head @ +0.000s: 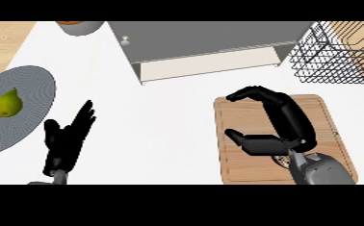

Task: Pick the cupcake from the cutting board and place it in the basket

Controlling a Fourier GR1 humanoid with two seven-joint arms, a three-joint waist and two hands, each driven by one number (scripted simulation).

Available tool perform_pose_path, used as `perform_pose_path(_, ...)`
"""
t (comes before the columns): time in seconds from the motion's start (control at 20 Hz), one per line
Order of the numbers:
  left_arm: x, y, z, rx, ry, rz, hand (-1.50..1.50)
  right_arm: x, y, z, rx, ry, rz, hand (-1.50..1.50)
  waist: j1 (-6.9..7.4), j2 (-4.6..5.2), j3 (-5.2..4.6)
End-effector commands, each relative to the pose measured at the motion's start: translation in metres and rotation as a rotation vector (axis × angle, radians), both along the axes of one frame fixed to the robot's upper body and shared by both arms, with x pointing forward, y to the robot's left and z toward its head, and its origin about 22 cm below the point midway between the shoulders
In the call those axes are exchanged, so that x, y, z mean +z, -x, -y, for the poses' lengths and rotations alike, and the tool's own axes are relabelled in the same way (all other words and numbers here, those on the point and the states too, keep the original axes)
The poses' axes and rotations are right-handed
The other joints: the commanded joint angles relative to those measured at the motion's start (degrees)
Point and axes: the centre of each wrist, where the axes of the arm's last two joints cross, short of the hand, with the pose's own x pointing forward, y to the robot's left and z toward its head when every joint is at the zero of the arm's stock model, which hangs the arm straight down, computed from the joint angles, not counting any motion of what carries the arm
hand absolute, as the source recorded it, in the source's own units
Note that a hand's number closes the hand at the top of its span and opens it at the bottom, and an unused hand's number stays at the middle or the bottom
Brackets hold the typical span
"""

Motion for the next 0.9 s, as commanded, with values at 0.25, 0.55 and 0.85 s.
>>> perform_pose_path(0.25,-0.021,0.029,-0.015,0.053,-0.012,-0.187,0.0,0.05,0.004,0.043,-0.386,0.659,0.123,-1.5,-2.12,-0.64,-0.82)
perform_pose_path(0.55,-0.022,0.04,-0.025,0.065,-0.007,-0.206,0.0,0.125,0.022,0.056,-0.434,1.0,0.107,-1.5,-2.07,-0.51,-0.75)
perform_pose_path(0.85,-0.023,0.036,-0.007,0.074,0.0,-0.185,0.0,0.196,0.044,0.065,-0.288,1.198,0.014,-1.5,-2.71,-0.33,-0.62)
